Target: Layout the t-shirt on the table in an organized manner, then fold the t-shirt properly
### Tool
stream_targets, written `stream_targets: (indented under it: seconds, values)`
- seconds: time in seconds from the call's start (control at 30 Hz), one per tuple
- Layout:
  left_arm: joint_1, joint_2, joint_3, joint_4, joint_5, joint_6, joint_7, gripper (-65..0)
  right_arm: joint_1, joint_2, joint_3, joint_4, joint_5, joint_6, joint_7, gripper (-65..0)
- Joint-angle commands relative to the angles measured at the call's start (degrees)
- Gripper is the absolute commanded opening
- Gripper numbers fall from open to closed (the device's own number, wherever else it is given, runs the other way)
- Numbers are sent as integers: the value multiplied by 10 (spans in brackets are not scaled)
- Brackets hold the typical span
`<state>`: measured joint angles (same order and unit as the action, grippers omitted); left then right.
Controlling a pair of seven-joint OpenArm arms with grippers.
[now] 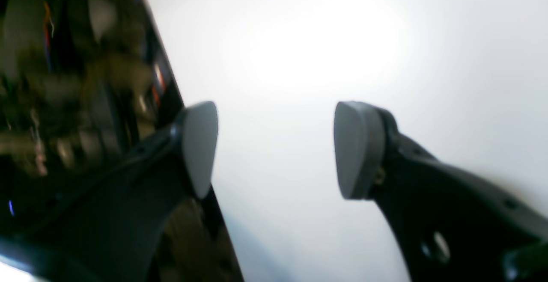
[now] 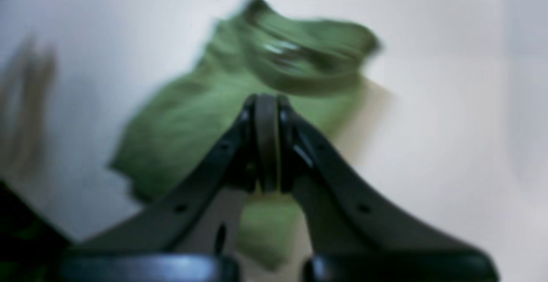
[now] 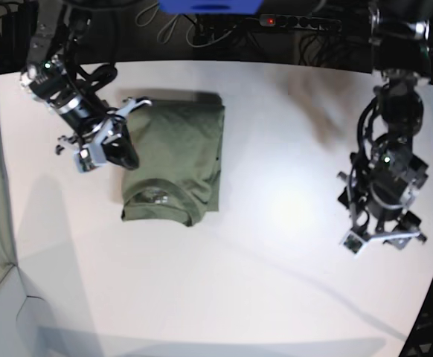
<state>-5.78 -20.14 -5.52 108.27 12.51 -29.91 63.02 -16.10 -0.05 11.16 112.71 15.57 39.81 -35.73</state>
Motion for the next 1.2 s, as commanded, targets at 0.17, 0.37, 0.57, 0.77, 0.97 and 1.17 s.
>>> stream_targets:
  seconds: [0.17,0.37,0.57,0.77,0.97,1.17]
  values:
    - [116,-5,-145,53,3,2,-7,-238,7,3,-70,-59,11,2,19,-650]
    - [203,-3,-231,54,-2,2,-13,-238,26,19,-95,-161,11,2,21,-650]
    - [252,27,-285,54,-2,2,-13,-238,42,43,-98,-222,11,2,36,-650]
    - [294,58,-306,66,-2,1,-13,-238,4,70,-94,-131,13,2,73,-650]
    - [329,95,-307,77,-3,1,-14,-282,-64,77,-65,31,14,2,69,-650]
    - [365,150,-307,77,-4,-94,-14,-487,-148,78,-13,29,13,2,73,-650]
